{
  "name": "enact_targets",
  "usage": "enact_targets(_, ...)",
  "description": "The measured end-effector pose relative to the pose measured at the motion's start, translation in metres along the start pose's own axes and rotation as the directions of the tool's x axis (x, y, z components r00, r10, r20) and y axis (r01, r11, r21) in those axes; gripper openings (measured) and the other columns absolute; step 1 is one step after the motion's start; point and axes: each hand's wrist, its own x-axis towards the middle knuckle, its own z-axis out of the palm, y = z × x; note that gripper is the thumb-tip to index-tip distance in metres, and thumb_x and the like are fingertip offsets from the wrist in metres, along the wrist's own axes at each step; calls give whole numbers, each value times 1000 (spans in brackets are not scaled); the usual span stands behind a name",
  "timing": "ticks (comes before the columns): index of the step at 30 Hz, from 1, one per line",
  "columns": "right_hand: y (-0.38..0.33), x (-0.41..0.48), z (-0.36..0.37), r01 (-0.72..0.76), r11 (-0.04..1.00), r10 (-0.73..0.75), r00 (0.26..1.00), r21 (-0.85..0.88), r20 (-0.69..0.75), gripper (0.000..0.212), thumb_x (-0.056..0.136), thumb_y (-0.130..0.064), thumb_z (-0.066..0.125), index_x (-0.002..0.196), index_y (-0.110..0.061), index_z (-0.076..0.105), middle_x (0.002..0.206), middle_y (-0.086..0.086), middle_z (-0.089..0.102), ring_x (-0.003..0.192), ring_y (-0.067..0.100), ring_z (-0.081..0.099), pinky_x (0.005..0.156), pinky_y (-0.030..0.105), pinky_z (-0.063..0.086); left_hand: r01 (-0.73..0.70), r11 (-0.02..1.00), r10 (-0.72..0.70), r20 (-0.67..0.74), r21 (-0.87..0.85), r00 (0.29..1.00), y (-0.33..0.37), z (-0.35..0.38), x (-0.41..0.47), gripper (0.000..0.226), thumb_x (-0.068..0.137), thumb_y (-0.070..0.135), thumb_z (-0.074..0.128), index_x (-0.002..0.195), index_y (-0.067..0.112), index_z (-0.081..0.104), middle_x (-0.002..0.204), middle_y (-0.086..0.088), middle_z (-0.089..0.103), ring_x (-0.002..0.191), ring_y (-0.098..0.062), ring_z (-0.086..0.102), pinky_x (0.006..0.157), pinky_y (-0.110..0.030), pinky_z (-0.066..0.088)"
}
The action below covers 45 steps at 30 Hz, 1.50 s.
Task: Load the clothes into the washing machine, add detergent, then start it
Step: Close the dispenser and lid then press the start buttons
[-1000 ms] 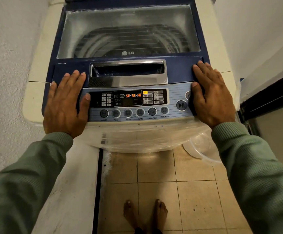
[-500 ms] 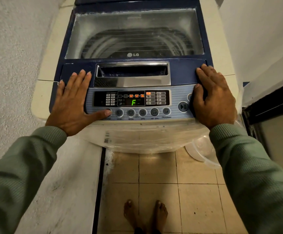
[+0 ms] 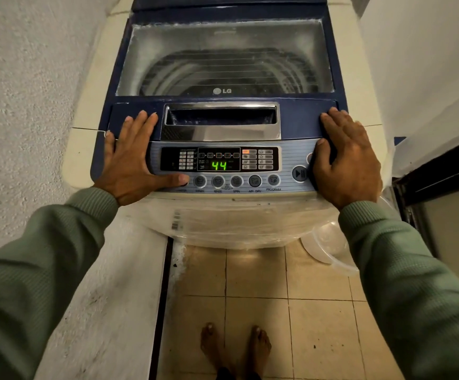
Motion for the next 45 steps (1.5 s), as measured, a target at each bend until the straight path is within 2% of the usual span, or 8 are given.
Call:
enact_targets(7, 2, 0, 1, 16, 1000, -16, 1000, 13, -15, 49, 93, -25, 43, 139, -12, 50, 148, 8, 45, 139, 22, 36, 118, 38, 25, 11, 997, -6, -71, 72, 997, 10, 8, -5, 146, 41, 106, 18, 156, 16, 3, 164, -3, -1, 150, -21, -7, 116, -50, -12)
enact_targets(24, 2, 0, 1, 25, 1000, -26, 1000, -18, -14, 48, 94, -25, 42, 140, -12, 48, 149, 8, 44, 139, 22, 36, 118, 39, 25, 52, 984, -38, -83, 172, 996, 17, 13, -5, 155, 33, 107, 14, 155, 12, 1, 164, -7, -2, 150, -25, -7, 116, -56, -9)
enact_targets(27, 2, -1, 2, 12, 1000, -13, 1000, -27, -10, 48, 95, -25, 42, 141, -12, 48, 149, 7, 43, 140, 22, 35, 118, 38, 24, 81, 991, -75, -60, 108, 995, 20, 10, -4, 160, 27, 107, 20, 155, 14, -1, 164, -4, -6, 150, -23, -11, 114, -54, -13)
enact_targets(31, -1, 1, 2, 5, 1000, -5, 1000, -12, -12, 49, 94, -24, 41, 140, -11, 49, 148, 9, 44, 140, 23, 36, 118, 39, 25, 112, 993, -112, -33, 28, 993, 33, 4, -1, 155, 31, 92, 51, 155, 13, 2, 164, -7, -4, 150, -25, -10, 115, -59, -11)
enact_targets(34, 0, -1, -5, 17, 1000, -18, 998, 6, 65, 55, 94, -34, 40, 144, -11, 43, 152, 8, 38, 143, 22, 29, 120, 38, 19, 82, 995, -80, -35, 48, 996, 30, 5, -7, 159, 28, 104, 31, 155, 13, 1, 164, -5, -5, 150, -23, -10, 116, -57, -10)
enact_targets(38, 7, 2, -7, 52, 999, -54, 981, 13, 186, 79, 87, -61, 33, 149, -12, 34, 157, 6, 27, 146, 21, 21, 121, 38, 11, 60, 996, -51, -138, 66, 989, 22, 11, -7, 126, 60, 97, 11, 155, 14, 12, 163, -6, 7, 151, -24, 2, 117, -55, -3)
enact_targets(41, 11, 6, -10, 50, 998, -59, 970, 44, 234, 87, 81, -67, 30, 150, -14, 30, 159, 4, 22, 148, 20, 17, 122, 37, 8, 58, 987, -15, -276, 147, 961, 18, 19, -5, 89, 87, 72, 15, 153, 13, 24, 160, -10, 22, 149, -28, 14, 118, -56, 4)
enact_targets(45, 14, 8, -15, 46, 996, -68, 950, 79, 304, 96, 75, -71, 31, 152, -15, 24, 161, 2, 15, 149, 17, 10, 122, 36, 3, 62, 986, -5, -348, 153, 937, 16, 26, -3, 71, 96, 57, 18, 150, 12, 30, 157, -11, 30, 147, -29, 21, 119, -54, 7)
